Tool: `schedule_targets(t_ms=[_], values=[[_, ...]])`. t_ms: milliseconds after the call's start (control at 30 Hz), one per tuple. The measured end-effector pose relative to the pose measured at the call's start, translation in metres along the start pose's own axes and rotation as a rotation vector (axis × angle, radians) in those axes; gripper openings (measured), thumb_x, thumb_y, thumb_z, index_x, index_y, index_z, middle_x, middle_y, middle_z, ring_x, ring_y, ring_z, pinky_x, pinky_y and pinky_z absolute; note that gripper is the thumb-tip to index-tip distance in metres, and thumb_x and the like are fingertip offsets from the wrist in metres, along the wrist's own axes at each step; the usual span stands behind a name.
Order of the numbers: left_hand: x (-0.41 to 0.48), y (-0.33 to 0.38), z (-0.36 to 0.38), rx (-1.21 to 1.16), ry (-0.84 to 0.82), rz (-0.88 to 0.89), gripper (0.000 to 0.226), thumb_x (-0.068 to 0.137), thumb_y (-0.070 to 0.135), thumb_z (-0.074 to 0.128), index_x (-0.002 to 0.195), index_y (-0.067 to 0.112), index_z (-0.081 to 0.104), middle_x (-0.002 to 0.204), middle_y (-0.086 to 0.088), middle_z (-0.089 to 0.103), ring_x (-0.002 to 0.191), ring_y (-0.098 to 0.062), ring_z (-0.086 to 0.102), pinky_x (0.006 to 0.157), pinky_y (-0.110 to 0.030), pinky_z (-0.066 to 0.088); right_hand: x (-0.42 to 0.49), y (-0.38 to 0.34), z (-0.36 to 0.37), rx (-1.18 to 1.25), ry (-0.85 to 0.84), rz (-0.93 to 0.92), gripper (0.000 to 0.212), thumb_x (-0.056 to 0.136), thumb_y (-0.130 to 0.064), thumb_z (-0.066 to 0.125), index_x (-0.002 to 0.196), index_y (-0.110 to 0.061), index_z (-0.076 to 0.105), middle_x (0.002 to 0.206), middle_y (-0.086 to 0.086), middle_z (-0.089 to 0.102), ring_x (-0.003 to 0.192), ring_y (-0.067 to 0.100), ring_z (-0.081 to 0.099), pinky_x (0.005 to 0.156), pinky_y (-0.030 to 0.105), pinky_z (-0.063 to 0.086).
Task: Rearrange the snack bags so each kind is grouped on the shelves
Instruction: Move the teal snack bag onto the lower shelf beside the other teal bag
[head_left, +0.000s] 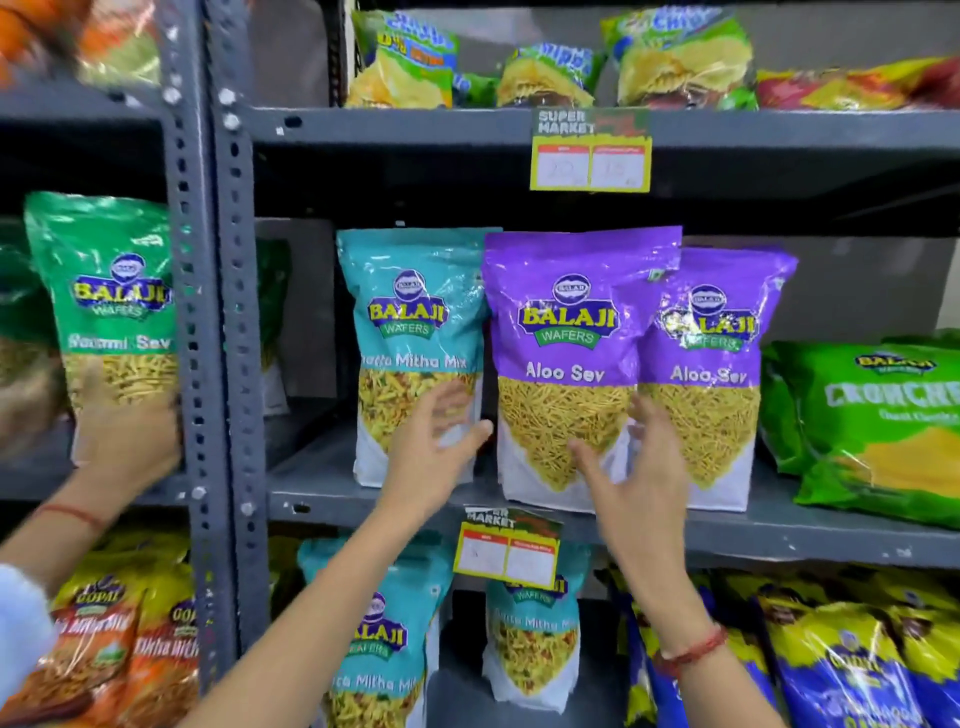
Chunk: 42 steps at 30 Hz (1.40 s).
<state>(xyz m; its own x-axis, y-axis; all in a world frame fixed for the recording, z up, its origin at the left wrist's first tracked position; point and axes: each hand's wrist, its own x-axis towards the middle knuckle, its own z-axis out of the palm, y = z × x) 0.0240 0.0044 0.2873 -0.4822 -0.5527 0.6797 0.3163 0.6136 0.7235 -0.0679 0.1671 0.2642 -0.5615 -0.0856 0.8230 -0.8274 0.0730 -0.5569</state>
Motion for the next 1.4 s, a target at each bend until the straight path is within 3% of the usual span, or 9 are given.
schedule_targets(t_ms=[100,200,367,533,667,933,1133,1300,1400], values=[[0.007,0.000,-0.029,-0.038,0.297,0.119,0.038,0.080,0.012,0.068,0.115,0.012,0.056,0.112,-0.004,0.061,0.100,-0.015,0.059,0.075,-0.006,0.044,-0.016,-0.029,0.030,0.132,-0.116,-0.091,0.058,0.080,-0.036,0.066,0.128,-0.008,0.049,0.123,0.004,0.058,0.113,0.021,0.056,0.100,0.036,0.046],[0.022,-0.016,-0.054,0.055,0.399,0.118,0.045,0.081,0.022,0.068,0.121,0.014,0.050,0.121,-0.003,0.050,0.113,-0.017,0.050,0.085,-0.012,0.039,-0.017,-0.044,0.070,0.235,-0.378,-0.049,0.070,0.079,-0.045,0.063,0.136,-0.011,0.040,0.132,-0.004,0.050,0.123,0.007,0.045,0.105,0.014,0.032],[0.036,-0.052,-0.077,-0.043,0.060,-0.207,0.093,0.070,0.041,0.071,0.144,0.021,0.019,0.146,-0.001,0.027,0.130,-0.014,0.033,0.107,-0.033,0.028,-0.008,-0.037,0.121,0.161,-0.498,0.135,0.090,0.086,-0.050,0.057,0.149,-0.008,0.009,0.158,0.016,0.023,0.146,0.025,0.021,0.121,0.037,0.016],[0.038,-0.071,-0.089,-0.003,-0.241,-0.329,0.092,0.063,0.034,0.077,0.140,0.016,0.030,0.128,0.001,0.054,0.114,-0.009,0.053,0.081,-0.012,0.043,-0.002,-0.033,0.127,0.220,-0.567,0.263,0.076,0.093,-0.041,0.052,0.150,-0.011,0.010,0.156,0.014,0.030,0.143,0.030,0.031,0.113,0.034,0.027],[0.028,-0.067,-0.094,-0.034,-0.177,-0.283,0.071,0.076,0.013,0.071,0.137,0.011,0.034,0.124,-0.003,0.055,0.102,0.000,0.054,0.068,-0.004,0.046,-0.002,-0.034,0.120,0.290,-0.550,0.289,0.075,0.090,-0.037,0.058,0.148,-0.013,0.017,0.151,0.012,0.040,0.138,0.029,0.039,0.108,0.035,0.032],[-0.014,-0.048,-0.117,-0.011,-0.022,-0.163,0.088,0.054,0.045,0.083,0.129,0.019,0.044,0.124,0.002,0.059,0.109,-0.007,0.058,0.080,-0.015,0.051,-0.022,-0.044,0.115,0.472,-0.572,0.301,0.071,0.077,-0.046,0.071,0.134,-0.025,0.033,0.139,0.005,0.052,0.126,0.024,0.052,0.104,0.050,0.046],[-0.058,-0.027,-0.135,0.025,0.030,-0.080,0.080,0.059,0.040,0.080,0.127,0.020,0.044,0.124,0.006,0.058,0.113,-0.006,0.057,0.093,-0.026,0.049,-0.048,-0.058,0.095,0.548,-0.580,0.298,0.104,0.059,-0.063,0.076,0.143,-0.028,0.027,0.138,0.007,0.056,0.124,0.022,0.056,0.101,0.050,0.049],[-0.102,-0.023,-0.129,-0.024,0.031,-0.078,0.072,0.059,0.040,0.081,0.119,0.027,0.044,0.120,0.008,0.057,0.108,-0.002,0.059,0.085,-0.019,0.052,-0.083,-0.052,0.066,0.571,-0.562,0.281,0.066,0.073,-0.031,0.079,0.130,-0.026,0.047,0.126,0.002,0.066,0.114,0.015,0.063,0.097,0.044,0.052],[-0.129,-0.035,-0.118,-0.021,-0.007,-0.128,0.082,0.052,0.050,0.081,0.121,0.027,0.043,0.122,0.008,0.056,0.109,-0.001,0.058,0.081,-0.015,0.049,-0.109,-0.037,0.053,0.517,-0.567,0.313,0.064,0.068,-0.049,0.078,0.124,-0.029,0.054,0.125,-0.003,0.066,0.116,0.016,0.062,0.097,0.047,0.052]])
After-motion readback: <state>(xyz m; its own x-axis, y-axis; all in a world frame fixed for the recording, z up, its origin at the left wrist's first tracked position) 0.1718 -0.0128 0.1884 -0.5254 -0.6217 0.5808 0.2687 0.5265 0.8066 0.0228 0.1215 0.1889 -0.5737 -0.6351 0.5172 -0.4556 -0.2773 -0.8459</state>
